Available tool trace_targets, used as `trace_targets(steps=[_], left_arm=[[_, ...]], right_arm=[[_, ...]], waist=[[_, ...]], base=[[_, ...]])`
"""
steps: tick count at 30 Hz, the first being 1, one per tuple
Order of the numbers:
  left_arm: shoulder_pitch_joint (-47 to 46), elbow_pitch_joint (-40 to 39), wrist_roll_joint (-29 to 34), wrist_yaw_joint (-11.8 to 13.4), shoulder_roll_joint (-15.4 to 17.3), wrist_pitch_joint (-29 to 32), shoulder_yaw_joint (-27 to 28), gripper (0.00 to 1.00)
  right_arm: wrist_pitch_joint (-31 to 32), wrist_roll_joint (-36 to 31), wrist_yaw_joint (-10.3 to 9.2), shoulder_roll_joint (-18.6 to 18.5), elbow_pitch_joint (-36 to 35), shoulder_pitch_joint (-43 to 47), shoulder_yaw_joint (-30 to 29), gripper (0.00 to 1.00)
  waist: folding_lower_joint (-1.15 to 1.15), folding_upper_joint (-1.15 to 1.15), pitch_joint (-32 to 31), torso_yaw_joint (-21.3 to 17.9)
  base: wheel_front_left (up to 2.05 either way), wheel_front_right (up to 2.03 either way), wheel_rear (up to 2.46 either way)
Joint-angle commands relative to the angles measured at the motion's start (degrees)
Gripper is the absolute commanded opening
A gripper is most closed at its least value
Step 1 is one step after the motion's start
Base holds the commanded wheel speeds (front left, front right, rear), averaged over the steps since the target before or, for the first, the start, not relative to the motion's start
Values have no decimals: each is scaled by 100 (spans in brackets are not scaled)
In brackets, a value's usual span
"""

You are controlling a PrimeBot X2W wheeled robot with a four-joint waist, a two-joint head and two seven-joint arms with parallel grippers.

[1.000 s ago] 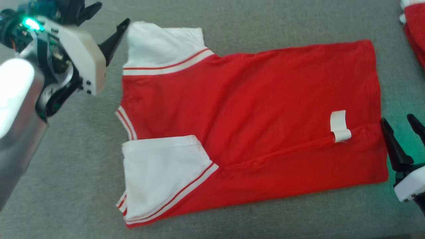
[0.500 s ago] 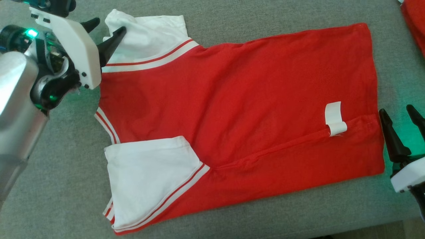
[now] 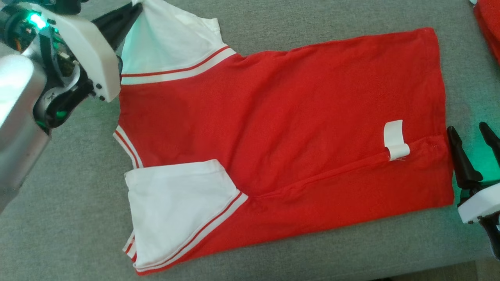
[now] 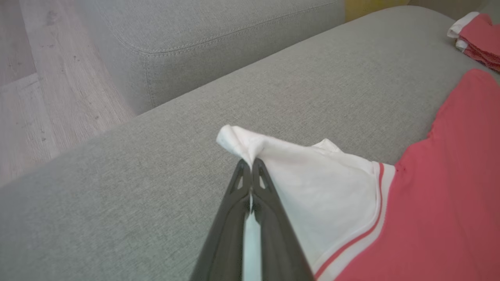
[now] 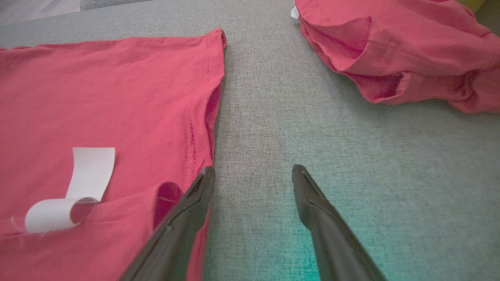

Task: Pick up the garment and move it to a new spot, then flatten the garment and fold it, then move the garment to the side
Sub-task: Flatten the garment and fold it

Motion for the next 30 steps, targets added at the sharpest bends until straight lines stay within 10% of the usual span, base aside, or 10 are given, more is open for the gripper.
trace_targets(steps=[1,3,5,30], left_arm=[[-282,-56,85,-30,330,-59,156,0],[-348,51,154,-30,369,-73,30,6],[-426,216,225,-30,375,-122,-25,100],[-1222,1011,112,-31,245,379,-1107,100]], right_arm=[[-63,-32,-4,-116,-111,-1,52,100],[-67,-29,-4,-121,-104,2,60,100],[-69,-29,-4,-118,-110,-10,75,100],[-168,31,-4,-74,-99,-73,209,100]], waist=[[0,0,-27,22],[0,0,-43,40],[0,0,-46,50],[0,0,178,-198]], base=[[0,0,0],[0,0,0],[0,0,0],[0,0,0]])
